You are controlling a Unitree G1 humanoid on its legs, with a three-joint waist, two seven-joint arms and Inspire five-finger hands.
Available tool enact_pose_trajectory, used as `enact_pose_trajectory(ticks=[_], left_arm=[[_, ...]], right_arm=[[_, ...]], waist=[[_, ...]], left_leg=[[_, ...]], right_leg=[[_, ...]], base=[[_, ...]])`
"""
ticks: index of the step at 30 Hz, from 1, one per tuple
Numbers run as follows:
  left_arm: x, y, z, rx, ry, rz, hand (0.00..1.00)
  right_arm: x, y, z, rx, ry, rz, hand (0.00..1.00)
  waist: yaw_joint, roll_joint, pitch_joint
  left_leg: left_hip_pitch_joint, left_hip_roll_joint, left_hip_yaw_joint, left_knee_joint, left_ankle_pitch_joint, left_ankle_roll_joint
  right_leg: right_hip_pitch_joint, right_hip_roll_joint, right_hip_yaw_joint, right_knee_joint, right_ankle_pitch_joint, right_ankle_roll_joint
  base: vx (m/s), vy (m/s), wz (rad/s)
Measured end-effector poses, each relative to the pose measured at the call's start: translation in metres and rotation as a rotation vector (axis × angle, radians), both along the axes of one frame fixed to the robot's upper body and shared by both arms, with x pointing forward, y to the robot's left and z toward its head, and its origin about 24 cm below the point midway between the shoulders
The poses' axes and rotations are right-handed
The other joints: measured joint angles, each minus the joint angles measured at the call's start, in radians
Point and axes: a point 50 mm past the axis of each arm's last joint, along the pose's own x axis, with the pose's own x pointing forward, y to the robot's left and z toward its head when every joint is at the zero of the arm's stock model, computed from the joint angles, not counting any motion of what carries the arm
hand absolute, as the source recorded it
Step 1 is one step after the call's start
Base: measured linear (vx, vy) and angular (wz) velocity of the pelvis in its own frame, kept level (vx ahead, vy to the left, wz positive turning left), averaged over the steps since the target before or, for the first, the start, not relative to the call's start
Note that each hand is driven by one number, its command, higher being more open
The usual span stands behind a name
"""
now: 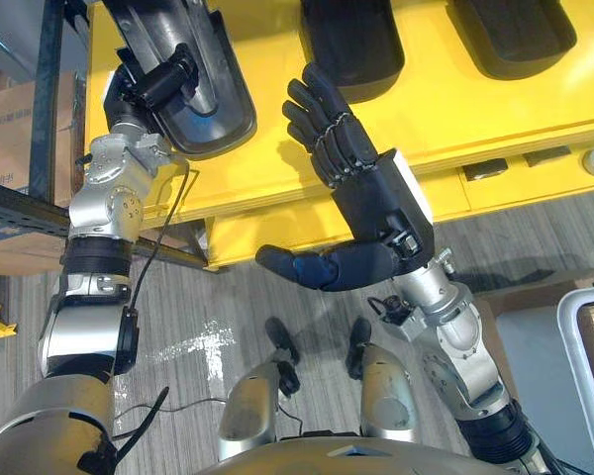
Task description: Walk over and take three plastic housings, then place them on the shelf
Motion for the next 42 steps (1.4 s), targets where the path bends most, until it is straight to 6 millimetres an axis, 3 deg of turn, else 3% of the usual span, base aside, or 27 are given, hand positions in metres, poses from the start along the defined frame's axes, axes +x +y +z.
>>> enact_pose_trajectory(ticks=[7,20,25,29,34,38,42], left_arm=[[0.001,0.012,0.001,0.271,0.087,0.139,1.00],[0.000,0.031,-0.016,0.338,0.232,0.147,1.00],[-0.003,0.042,-0.019,0.299,0.242,0.256,1.00],[-0.006,0.048,-0.015,0.264,0.205,0.339,1.00],[-0.012,0.056,-0.017,0.246,0.152,0.417,1.00],[-0.017,0.054,0.003,0.176,-0.008,0.443,1.00],[-0.032,0.034,0.038,0.141,-0.278,0.335,1.00]], right_arm=[[0.001,-0.003,-0.002,0.030,0.029,-0.043,1.00],[-0.002,-0.014,-0.018,0.037,0.113,-0.112,1.00],[-0.001,-0.015,-0.031,0.036,0.173,-0.127,1.00],[-0.001,-0.015,-0.048,0.036,0.252,-0.139,1.00],[-0.004,-0.014,-0.052,0.029,0.268,-0.126,1.00],[-0.005,-0.013,-0.053,-0.001,0.246,-0.116,1.00],[-0.002,-0.009,-0.066,-0.120,0.240,-0.149,1.00]], waist=[[-0.005,0.000,0.025],[-0.011,0.003,0.015],[-0.020,0.006,-0.023],[-0.020,0.010,-0.088],[-0.025,0.020,-0.143],[-0.022,0.023,-0.151],[-0.004,0.025,-0.193]], left_leg=[[0.028,0.002,0.009,-0.004,-0.004,-0.004],[0.144,-0.002,0.039,-0.063,0.002,-0.008],[0.176,0.001,0.038,-0.094,0.012,-0.011],[0.206,0.001,0.039,-0.113,0.013,-0.012],[0.239,0.000,0.041,-0.129,0.013,-0.013],[0.249,0.004,0.042,-0.130,0.011,-0.016],[0.254,0.004,0.035,-0.131,0.011,-0.016]], right_leg=[[0.029,0.005,0.005,-0.015,0.000,0.000],[0.127,0.026,0.018,-0.064,0.003,0.004],[0.177,0.046,0.001,-0.123,0.020,0.005],[0.228,0.059,-0.011,-0.179,0.032,0.011],[0.277,0.072,-0.020,-0.230,0.048,0.015],[0.305,0.081,-0.026,-0.265,0.065,0.012],[0.330,0.088,-0.041,-0.299,0.081,0.013]], base=[[0.00,0.004,-0.04],[0.03,-0.007,-0.08],[0.06,-0.010,0.03],[0.07,0.001,0.04],[0.03,0.007,0.02],[-0.01,0.006,-0.01],[0.00,0.009,0.04]])
